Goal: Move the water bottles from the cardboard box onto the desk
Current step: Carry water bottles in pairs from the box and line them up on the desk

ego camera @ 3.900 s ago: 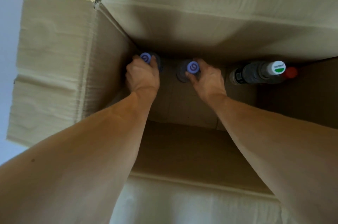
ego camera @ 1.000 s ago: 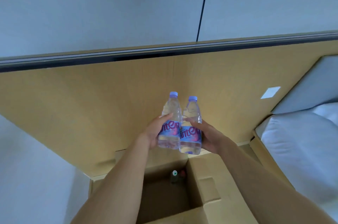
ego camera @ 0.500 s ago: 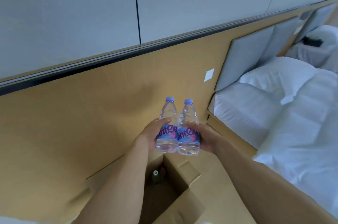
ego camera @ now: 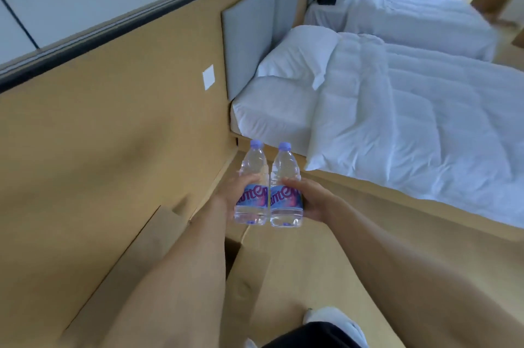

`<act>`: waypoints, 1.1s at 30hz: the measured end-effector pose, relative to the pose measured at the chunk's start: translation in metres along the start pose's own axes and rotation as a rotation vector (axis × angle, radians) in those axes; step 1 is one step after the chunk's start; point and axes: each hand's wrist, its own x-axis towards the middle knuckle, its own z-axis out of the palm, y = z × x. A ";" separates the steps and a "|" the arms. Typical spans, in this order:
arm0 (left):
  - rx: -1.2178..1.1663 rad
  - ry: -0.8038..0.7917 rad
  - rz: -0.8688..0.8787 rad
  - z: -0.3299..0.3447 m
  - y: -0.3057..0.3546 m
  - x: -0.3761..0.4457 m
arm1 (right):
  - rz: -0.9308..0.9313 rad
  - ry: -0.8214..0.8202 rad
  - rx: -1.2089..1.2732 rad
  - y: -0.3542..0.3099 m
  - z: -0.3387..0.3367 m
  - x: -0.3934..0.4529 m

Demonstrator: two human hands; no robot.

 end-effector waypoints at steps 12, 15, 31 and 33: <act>0.202 -0.270 -0.036 0.195 -0.002 0.036 | -0.135 0.311 0.192 0.003 -0.158 -0.128; 0.246 -0.371 -0.061 0.254 -0.004 0.036 | -0.180 0.362 0.235 0.005 -0.201 -0.169; 0.538 -0.676 -0.134 0.555 -0.064 0.005 | -0.251 0.745 0.464 0.063 -0.424 -0.377; 0.561 -0.732 -0.142 0.590 -0.073 0.000 | -0.241 0.791 0.488 0.072 -0.443 -0.403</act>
